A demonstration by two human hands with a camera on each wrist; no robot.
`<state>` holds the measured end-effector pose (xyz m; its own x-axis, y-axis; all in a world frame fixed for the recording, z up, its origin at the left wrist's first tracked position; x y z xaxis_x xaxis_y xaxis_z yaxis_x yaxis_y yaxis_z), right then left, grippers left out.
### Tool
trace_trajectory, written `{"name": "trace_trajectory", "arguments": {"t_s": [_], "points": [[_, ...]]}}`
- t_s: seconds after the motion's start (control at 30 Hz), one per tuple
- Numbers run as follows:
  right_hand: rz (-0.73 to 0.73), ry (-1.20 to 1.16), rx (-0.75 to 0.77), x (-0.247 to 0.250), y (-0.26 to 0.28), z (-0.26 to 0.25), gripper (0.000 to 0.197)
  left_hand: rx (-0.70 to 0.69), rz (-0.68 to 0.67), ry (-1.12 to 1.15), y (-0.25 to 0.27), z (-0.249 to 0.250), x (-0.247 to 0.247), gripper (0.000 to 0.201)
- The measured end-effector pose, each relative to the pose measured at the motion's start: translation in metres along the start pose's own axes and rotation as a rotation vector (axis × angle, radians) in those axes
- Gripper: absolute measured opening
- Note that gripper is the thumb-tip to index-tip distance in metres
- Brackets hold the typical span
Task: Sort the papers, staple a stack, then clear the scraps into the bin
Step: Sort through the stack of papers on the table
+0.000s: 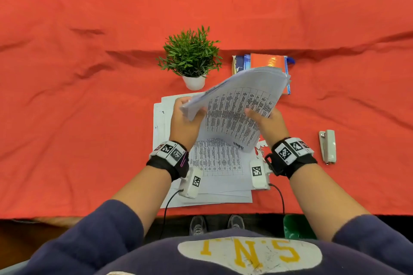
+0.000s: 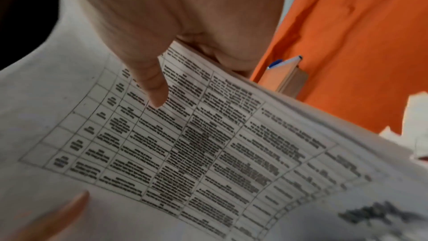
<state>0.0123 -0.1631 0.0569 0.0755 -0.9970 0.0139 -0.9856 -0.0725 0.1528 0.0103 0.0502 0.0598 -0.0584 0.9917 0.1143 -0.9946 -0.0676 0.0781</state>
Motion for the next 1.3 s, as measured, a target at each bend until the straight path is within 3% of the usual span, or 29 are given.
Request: {"name": "trace_trajectory", "arguments": {"t_s": [0.17, 0.33, 0.47, 0.67, 0.73, 0.8, 0.87, 0.97, 1.07, 1.17, 1.3], "points": [[0.034, -0.004, 0.029, -0.004, -0.002, -0.01, 0.036, -0.023, 0.072, 0.001, -0.003, 0.011, -0.003, 0.031], [0.004, -0.02, -0.017, 0.005, 0.002, 0.0, 0.037, -0.013, -0.01, 0.037, -0.003, 0.002, 0.006, 0.031], [-0.014, -0.076, -0.062, 0.006, 0.0, 0.011, 0.034, -0.012, 0.012, -0.006, -0.005, 0.01, -0.001, 0.014], [0.066, -0.082, -0.153, 0.03, 0.006, 0.036, 0.036, -0.024, 0.161, 0.303, -0.023, 0.04, 0.014, 0.008], [0.106, -0.299, -0.187, 0.033, 0.009, 0.044, 0.04, 0.0, 0.192, 0.407, -0.027, 0.045, 0.019, 0.01], [0.107, -0.535, -0.181, 0.03, 0.008, 0.044, 0.022, 0.039, 0.167, 0.519, -0.028, 0.047, 0.017, 0.01], [0.079, -0.647, -0.172, 0.024, 0.003, 0.04, 0.023, 0.114, 0.142, 0.65, -0.025, 0.044, 0.013, 0.012], [0.034, -0.616, -0.139, 0.019, 0.0, 0.031, 0.036, 0.204, 0.109, 0.738, -0.016, 0.037, 0.006, 0.037], [0.074, -0.547, -0.111, 0.029, 0.001, 0.026, 0.025, 0.214, 0.109, 0.705, -0.013, 0.026, 0.017, 0.03], [0.111, -0.47, -0.074, 0.052, 0.005, 0.028, 0.027, 0.219, 0.184, 0.575, -0.012, 0.009, 0.048, 0.022], [0.109, -0.335, -0.065, 0.07, 0.009, 0.029, 0.034, 0.243, -0.009, 0.2, -0.009, -0.008, 0.07, 0.036]]}}
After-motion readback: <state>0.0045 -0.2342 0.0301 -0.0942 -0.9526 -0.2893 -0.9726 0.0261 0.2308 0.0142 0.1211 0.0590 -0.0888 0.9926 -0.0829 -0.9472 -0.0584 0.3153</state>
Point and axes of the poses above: each hand's wrist, its own y-axis away from the middle knuckle, its own x-axis out of the back of the hand, z = x × y, the point moved 1 cm from there along -y, towards the middle knuckle, and after that the axes turned 8 degrees about -z, right-handed, at the moved point
